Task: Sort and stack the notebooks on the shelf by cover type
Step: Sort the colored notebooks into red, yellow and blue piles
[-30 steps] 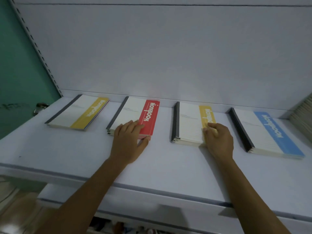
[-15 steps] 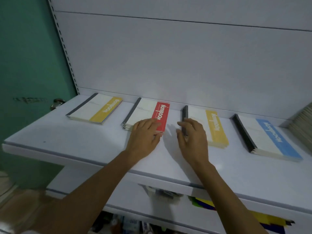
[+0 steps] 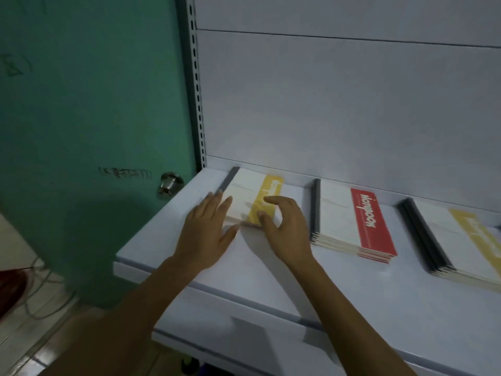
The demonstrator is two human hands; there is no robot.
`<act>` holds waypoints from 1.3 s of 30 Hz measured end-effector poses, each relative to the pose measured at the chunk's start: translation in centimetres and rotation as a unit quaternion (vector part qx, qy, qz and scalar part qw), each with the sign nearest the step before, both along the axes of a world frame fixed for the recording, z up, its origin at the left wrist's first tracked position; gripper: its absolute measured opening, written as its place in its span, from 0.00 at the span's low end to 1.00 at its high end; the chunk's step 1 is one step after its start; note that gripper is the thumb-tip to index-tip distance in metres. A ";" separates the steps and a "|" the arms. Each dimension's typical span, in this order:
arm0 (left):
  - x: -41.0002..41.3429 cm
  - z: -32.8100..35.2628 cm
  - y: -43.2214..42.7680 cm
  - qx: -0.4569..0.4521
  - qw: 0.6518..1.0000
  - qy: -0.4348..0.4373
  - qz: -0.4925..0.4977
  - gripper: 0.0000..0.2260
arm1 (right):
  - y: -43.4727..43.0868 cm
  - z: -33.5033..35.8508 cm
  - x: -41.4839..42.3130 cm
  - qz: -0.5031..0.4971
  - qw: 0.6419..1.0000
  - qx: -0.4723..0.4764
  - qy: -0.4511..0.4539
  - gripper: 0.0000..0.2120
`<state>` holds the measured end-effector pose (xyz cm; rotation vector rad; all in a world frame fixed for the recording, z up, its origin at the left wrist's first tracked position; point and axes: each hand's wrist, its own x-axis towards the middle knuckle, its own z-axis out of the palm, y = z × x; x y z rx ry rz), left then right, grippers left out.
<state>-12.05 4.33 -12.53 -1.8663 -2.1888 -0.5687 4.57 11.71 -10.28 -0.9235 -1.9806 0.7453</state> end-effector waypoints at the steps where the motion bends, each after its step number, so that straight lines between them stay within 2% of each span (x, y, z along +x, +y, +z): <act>1: -1.0 -0.3 0.1 -0.035 0.999 0.009 0.008 0.26 | 0.8 0.1 -1.2 -0.014 0.999 -0.046 -0.015 0.18; 3: -1.7 -0.5 0.4 -0.073 0.996 0.049 -0.004 0.25 | 2.4 0.2 -2.8 -0.048 0.989 -0.136 -0.033 0.25; 5: -1.4 -0.2 0.6 -0.041 0.996 0.073 -0.031 0.21 | 3.2 -0.5 -3.7 -0.080 0.982 -0.164 -0.053 0.28; 8: -1.6 -0.4 1.0 0.079 0.995 0.036 -0.059 0.13 | 2.7 -2.2 -4.4 -0.135 0.984 -0.089 -0.076 0.22; 9: -1.8 -0.5 1.3 0.087 0.995 0.014 -0.056 0.12 | 2.5 -2.6 -4.5 -0.155 0.982 -0.067 -0.083 0.22; 11: -2.1 -0.8 1.8 0.062 0.996 -0.034 -0.051 0.13 | 2.6 -2.9 -4.7 -0.204 0.970 -0.053 -0.121 0.26; 14: -2.7 -1.5 2.5 0.012 0.993 -0.108 -0.053 0.19 | 2.8 -3.3 -4.9 -0.282 0.926 -0.067 -0.243 0.41; 17: -3.0 -1.9 2.6 -0.002 0.990 -0.125 -0.065 0.21 | 2.6 -3.2 -4.9 -0.283 0.914 -0.084 -0.277 0.41; 20: -3.6 -1.7 2.7 -0.001 0.988 -0.123 -0.088 0.22 | 1.8 -3.1 -4.3 -0.289 0.936 -0.070 -0.190 0.33; 22: -4.3 -1.0 3.1 0.010 0.982 -0.160 -0.101 0.20 | 1.3 -3.0 -4.0 -0.291 0.947 -0.083 -0.107 0.28; 25: -5.5 -0.6 3.8 0.005 0.976 -0.213 -0.048 0.23 | 1.1 -2.9 -3.7 -0.289 0.952 -0.098 -0.027 0.22; 27: -5.8 -0.7 4.0 -0.040 0.970 -0.242 0.000 0.29 | 1.2 -2.9 -3.6 -0.293 0.951 -0.099 0.006 0.19; 30: -5.5 -0.8 4.1 -0.079 0.971 -0.223 0.019 0.30 | 1.4 -3.1 -3.4 -0.298 0.947 -0.106 0.053 0.13; 32: -5.5 -0.8 4.1 -0.066 0.969 -0.237 0.022 0.28 | 1.4 -3.2 -3.3 -0.301 0.943 -0.109 0.087 0.11; 36: -5.7 -0.5 4.0 -0.014 0.946 -0.321 0.049 0.29 | 1.6 -3.4 -3.1 -0.319 0.930 -0.114 0.144 0.09; 39: -5.5 -0.6 3.9 -0.061 0.960 -0.271 0.039 0.35 | 1.5 -3.3 -3.0 -0.330 0.919 -0.114 0.184 0.08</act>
